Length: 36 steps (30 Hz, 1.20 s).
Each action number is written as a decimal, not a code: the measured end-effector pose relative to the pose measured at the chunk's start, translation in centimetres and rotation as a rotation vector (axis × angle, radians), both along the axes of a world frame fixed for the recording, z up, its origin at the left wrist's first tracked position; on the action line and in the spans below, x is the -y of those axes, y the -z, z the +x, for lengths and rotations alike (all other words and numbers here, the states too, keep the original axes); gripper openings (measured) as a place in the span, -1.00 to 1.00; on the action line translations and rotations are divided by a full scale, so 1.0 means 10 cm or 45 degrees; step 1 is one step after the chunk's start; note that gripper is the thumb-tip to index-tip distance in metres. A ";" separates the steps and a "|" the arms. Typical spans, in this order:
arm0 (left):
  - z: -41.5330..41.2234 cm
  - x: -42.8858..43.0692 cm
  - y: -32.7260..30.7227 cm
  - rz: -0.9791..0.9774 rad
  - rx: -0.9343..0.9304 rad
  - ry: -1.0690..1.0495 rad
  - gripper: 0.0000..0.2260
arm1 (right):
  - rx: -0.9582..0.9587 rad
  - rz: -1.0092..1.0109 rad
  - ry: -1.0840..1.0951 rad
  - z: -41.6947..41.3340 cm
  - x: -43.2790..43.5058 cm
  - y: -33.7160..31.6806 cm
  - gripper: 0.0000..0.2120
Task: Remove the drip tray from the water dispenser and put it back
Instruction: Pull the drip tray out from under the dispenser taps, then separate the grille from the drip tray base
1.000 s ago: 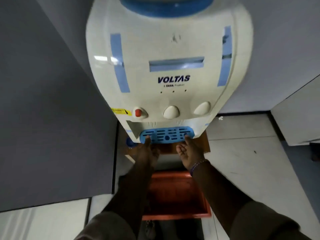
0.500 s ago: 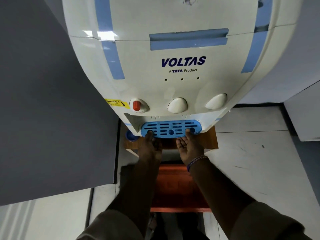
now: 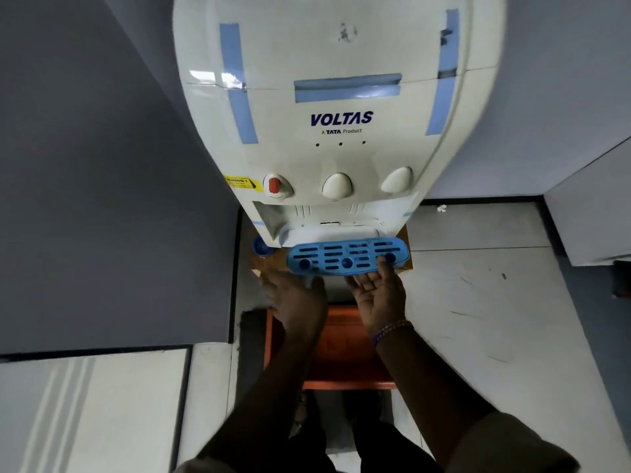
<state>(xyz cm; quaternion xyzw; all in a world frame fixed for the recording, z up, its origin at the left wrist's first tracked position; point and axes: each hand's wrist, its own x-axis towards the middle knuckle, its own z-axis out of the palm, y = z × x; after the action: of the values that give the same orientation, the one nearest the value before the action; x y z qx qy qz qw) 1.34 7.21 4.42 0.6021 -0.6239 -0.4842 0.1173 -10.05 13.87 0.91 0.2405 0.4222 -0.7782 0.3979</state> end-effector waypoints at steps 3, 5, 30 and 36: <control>0.02 -0.30 -0.30 -0.497 0.262 0.647 -0.47 | 0.038 0.087 -0.024 0.10 -0.31 -0.15 -0.52; 0.03 -0.40 -0.30 -0.519 0.423 0.976 -0.54 | -0.005 0.108 -0.070 0.15 -0.47 -0.20 -0.55; 0.54 -0.25 0.07 -0.075 -0.298 0.195 -0.92 | -1.129 0.309 -0.765 0.42 -0.96 -0.71 -0.49; 0.77 -0.31 0.35 0.115 -0.601 -0.034 -0.67 | -1.536 0.482 -1.027 0.64 -1.02 -0.80 -0.48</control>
<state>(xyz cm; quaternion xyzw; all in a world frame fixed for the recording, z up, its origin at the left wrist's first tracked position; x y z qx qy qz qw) 9.06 10.32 0.93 0.4850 -0.5488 -0.6374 0.2394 -3.67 24.04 8.93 -0.3371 0.7490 -0.4830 0.3035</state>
